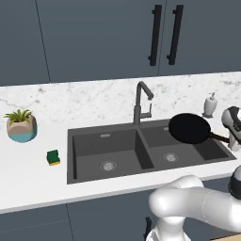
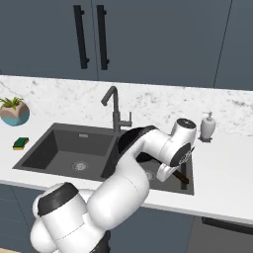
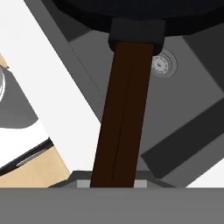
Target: Pick the pan and sponge and place them into the sink. Then turn on the water.
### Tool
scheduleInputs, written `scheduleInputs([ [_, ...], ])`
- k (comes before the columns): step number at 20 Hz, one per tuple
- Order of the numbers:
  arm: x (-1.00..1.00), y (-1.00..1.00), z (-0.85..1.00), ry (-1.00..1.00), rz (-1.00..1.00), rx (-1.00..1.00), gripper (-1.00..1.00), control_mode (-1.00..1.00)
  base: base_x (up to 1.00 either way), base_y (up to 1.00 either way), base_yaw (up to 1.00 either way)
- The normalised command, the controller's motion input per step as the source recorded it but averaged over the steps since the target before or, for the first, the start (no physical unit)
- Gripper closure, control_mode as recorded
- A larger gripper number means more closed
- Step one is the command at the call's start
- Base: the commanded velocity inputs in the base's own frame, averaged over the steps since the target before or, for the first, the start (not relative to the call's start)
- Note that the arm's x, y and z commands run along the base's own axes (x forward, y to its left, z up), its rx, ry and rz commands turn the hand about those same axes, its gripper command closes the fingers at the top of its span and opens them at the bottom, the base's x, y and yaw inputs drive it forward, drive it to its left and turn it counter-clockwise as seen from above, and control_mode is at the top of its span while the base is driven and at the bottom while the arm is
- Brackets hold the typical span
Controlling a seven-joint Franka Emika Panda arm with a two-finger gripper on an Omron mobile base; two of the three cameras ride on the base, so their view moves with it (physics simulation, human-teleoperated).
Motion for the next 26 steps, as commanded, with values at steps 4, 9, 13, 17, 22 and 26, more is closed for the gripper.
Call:
scheduleInputs([
  [4,0.01,0.49,-0.01,0.00,0.00,0.00,1.00,-1.00,0.00,0.00,0.00],
  [9,0.12,0.45,-0.18,0.00,-0.08,0.00,1.00,-1.00,0.00,0.00,0.00],
  [13,0.29,0.18,-0.27,0.03,-0.08,0.00,1.00,-1.00,0.00,0.00,0.00],
  [17,0.50,0.00,-0.30,0.14,-0.01,0.00,1.00,-1.00,0.00,0.00,0.00],
  [22,0.49,0.00,-0.37,0.09,0.00,0.00,1.00,-1.00,0.00,0.00,0.00],
  [26,0.53,0.00,-0.41,0.09,0.00,0.00,1.00,-1.00,0.00,0.00,0.00],
])
